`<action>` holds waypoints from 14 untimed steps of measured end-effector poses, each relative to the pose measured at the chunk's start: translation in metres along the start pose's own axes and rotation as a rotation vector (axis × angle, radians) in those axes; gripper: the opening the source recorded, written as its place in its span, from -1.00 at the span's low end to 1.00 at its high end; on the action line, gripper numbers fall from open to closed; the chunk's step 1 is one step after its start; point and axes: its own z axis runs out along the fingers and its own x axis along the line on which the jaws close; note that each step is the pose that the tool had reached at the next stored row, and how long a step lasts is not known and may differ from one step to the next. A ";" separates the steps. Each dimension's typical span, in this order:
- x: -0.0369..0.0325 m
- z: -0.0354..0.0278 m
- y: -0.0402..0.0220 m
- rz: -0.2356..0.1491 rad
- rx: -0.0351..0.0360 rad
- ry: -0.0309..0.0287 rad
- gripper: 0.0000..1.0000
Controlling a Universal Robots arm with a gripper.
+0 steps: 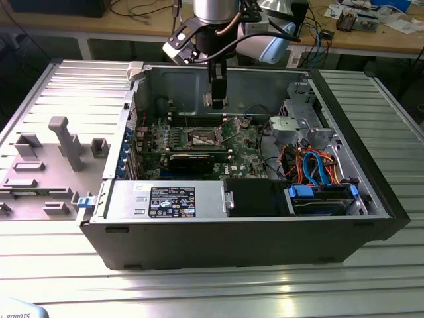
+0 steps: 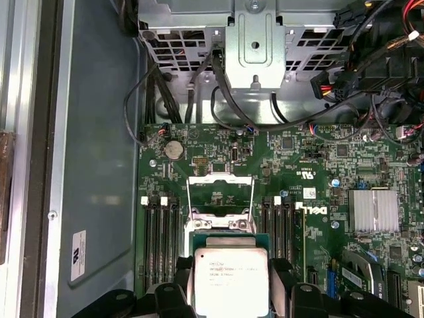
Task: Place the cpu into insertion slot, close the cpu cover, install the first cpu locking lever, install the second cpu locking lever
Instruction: 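Place the cpu into insertion slot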
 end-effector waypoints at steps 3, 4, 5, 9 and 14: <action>0.0000 0.0006 0.0000 0.000 -0.0002 0.0002 0.08; 0.0000 0.0009 0.0000 0.000 -0.0002 0.0002 0.08; 0.0000 0.0009 -0.0001 0.000 -0.0001 0.0002 0.08; 0.0000 0.0010 -0.0001 0.000 -0.0001 0.0002 0.08; 0.0000 0.0012 -0.0001 0.000 -0.0002 0.0003 0.08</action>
